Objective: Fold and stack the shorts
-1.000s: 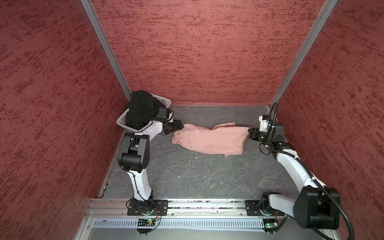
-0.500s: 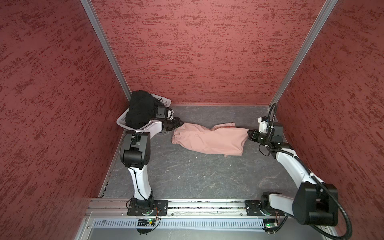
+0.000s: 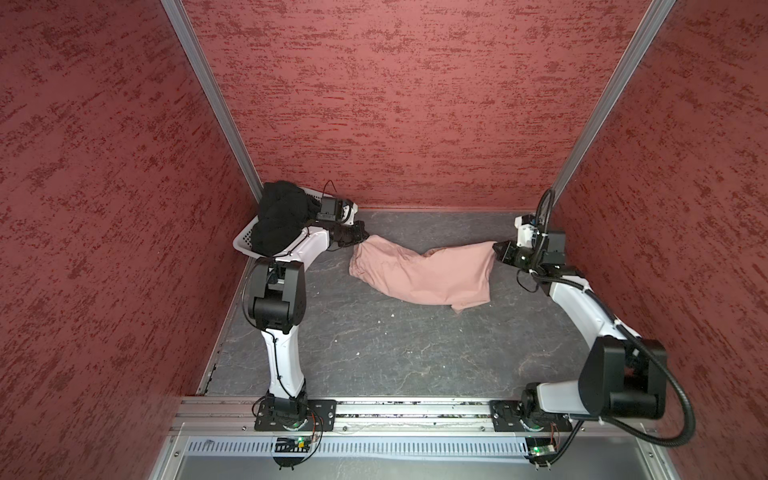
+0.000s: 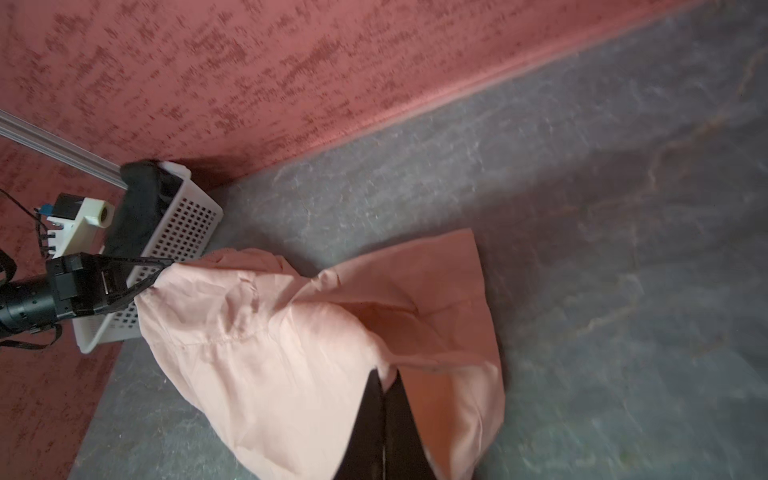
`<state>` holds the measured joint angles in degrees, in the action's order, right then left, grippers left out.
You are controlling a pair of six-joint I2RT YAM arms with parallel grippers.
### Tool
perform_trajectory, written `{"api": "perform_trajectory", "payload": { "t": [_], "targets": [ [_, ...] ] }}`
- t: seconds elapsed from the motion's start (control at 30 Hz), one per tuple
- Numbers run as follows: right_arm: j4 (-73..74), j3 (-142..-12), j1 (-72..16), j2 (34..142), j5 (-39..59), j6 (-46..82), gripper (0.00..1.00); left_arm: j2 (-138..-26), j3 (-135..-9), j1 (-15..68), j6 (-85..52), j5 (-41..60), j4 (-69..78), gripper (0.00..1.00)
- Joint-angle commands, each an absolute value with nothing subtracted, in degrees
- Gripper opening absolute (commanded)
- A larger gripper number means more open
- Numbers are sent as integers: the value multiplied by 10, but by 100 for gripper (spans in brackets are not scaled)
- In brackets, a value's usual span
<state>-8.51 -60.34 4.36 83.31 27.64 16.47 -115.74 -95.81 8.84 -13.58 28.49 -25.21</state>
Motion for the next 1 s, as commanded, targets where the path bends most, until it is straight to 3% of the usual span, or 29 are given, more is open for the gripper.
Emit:
{"api": "perform_trajectory", "payload": {
  "t": [0.0,0.17,0.27,0.4,0.67,0.7,0.77,0.83,0.87,0.9,0.97],
  "targets": [
    [-33,-694,48,888,320,141,0,-1128,-1054,98,-69,289,-280,0],
    [-44,-839,49,939,329,114,0,-1130,-1204,92,-29,281,-339,0],
    [-35,-871,52,924,345,94,0,-1089,-1202,99,-1,270,-336,0],
    [-11,-801,56,861,341,73,0,-975,-1023,103,-3,236,-255,0],
    [232,-393,57,699,343,206,0,-819,-638,140,-42,148,-100,0],
    [220,-368,57,678,343,216,12,-801,-601,145,-51,126,-100,0],
    [183,-330,57,619,335,223,43,-768,-551,147,-73,97,-123,30],
    [126,-311,57,548,310,220,61,-739,-521,143,-96,76,-166,50],
    [90,-311,56,513,290,215,69,-727,-517,139,-106,66,-194,83],
    [55,-315,57,486,269,214,75,-721,-521,133,-115,57,-226,100],
    [0,-333,57,464,241,213,77,-718,-539,122,-118,48,-276,99]
  ]
}}
